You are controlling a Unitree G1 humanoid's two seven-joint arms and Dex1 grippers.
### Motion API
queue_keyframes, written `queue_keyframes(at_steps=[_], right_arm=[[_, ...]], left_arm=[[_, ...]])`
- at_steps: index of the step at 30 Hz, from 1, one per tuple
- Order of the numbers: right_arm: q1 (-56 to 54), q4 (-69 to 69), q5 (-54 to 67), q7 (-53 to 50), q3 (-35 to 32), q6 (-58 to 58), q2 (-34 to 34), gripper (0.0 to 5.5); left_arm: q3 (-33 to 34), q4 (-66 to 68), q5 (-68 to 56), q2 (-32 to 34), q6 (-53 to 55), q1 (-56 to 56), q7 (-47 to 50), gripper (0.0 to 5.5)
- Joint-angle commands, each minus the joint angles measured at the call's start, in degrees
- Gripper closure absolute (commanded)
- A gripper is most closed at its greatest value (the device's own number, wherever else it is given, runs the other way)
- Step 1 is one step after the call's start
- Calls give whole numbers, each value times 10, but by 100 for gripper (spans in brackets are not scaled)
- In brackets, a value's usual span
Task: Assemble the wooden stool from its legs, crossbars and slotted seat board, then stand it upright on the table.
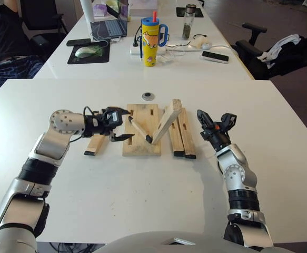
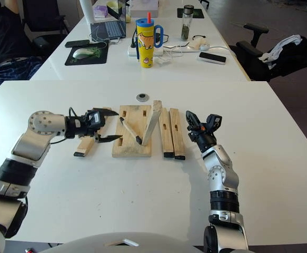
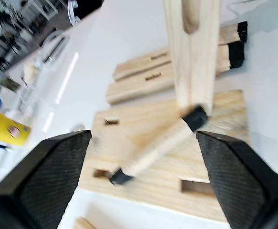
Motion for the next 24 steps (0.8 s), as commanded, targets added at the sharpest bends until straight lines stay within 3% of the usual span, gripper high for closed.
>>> queue_keyframes(at_steps=[1, 9, 24], right_arm=[[-14, 13, -4, 4, 1, -6, 3, 550], [-24, 20, -3, 10, 4, -6, 10, 550], [4, -7, -2, -9, 12, -10, 54, 550]], left_arm=[[-53, 128, 54, -24, -110, -94, -52, 141], [-156, 402, 195, -57, -327, -248, -104, 141], [-166, 593, 268, -138, -339, -341, -98, 141]])
